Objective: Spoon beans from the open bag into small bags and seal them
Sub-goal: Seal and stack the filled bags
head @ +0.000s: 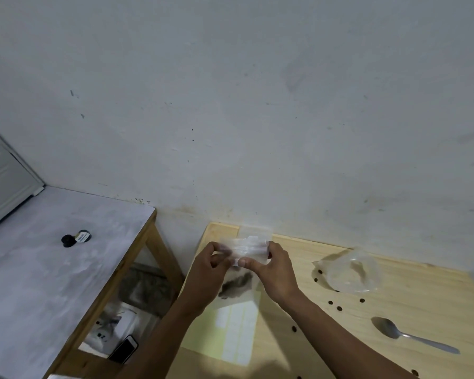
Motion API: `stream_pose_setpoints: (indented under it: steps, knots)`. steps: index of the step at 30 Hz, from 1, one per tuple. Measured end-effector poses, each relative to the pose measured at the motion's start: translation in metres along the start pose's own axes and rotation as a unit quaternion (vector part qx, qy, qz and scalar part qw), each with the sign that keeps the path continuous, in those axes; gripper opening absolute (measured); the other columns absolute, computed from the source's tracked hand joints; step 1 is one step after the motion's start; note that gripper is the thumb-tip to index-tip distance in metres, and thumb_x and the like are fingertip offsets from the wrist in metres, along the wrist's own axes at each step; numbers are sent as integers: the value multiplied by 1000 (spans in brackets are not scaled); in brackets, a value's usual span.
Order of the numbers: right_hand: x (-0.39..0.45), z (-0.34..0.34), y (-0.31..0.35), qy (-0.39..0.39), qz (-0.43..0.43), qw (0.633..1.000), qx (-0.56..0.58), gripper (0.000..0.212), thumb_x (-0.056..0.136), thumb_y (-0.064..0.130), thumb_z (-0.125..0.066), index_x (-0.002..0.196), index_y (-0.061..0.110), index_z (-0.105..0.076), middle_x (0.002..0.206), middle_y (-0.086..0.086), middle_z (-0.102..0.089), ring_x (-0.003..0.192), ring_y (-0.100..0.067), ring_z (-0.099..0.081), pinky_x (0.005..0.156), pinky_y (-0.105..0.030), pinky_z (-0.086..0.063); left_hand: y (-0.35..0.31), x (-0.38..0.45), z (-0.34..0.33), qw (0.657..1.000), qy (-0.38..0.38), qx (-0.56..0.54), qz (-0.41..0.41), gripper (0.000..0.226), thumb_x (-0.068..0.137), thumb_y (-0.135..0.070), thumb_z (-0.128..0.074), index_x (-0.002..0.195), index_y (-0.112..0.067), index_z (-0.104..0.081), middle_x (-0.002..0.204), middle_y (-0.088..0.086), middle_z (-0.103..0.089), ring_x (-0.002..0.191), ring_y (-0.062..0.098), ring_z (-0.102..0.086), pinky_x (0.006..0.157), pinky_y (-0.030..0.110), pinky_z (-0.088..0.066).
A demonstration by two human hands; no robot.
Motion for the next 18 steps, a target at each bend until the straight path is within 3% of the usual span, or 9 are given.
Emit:
stream_pose_setpoints:
  steps: [3,7,9,11,13,15,18]
  knots:
    - [-2,-1,-3,45,-21,996,75,42,72,31,-85,105,21,-61,98,5,-71,88,-4,-66,74,-19,-53,8,4,-2,1000,20,-3,11,10,94,-19,-62,103,-19,-57,97,-2,-73,89,5,-70,77,21,-51]
    - [-9,-6,-31,121,-88,984,100,31,84,12,-73,110,21,-59,104,-6,-68,93,-17,-65,84,-31,-56,28,10,-13,998,-7,-22,57,8,94,-14,-60,102,-18,-60,85,1,-74,81,15,-71,71,29,-55]
    - [-16,-6,-54,152,-128,977,76,23,86,9,-70,107,11,-62,94,-15,-65,83,-18,-61,76,-32,-52,39,14,-18,995,-19,-40,91,12,92,-12,-61,103,-15,-60,82,3,-73,76,17,-70,66,28,-52]
    - [-21,-3,-72,166,-168,969,70,7,89,3,-66,94,6,-61,78,-8,-56,70,-15,-53,64,-28,-45,49,18,-25,991,-22,-49,121,20,90,-12,-63,109,-14,-58,83,6,-70,71,16,-65,64,28,-50]
    - [-20,2,-83,148,-207,962,97,13,90,-6,-59,90,7,-57,73,-4,-51,62,-14,-48,56,-26,-40,57,25,-32,989,-21,-39,139,27,90,-13,-63,116,-15,-55,86,6,-68,70,17,-62,63,29,-49]
    - [-13,7,-91,106,-230,960,121,23,90,-12,-54,100,9,-56,75,-5,-51,61,-16,-48,53,-27,-40,65,33,-40,989,-1,-7,150,32,91,-15,-62,122,-15,-53,90,4,-67,72,16,-62,61,24,-48]
    - [6,12,-100,57,-222,968,101,42,89,-4,-57,118,25,-48,89,-10,-60,76,-29,-62,68,-42,-56,73,41,-53,985,59,39,155,38,90,-14,-64,126,-17,-50,86,0,-66,69,9,-62,52,12,-44]
Point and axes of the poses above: each hand's wrist, its own x-axis towards the middle knuckle, its own z-axis out of the back of the hand, y = z × x, the point moved 5 cm from there along x, towards the middle knuckle
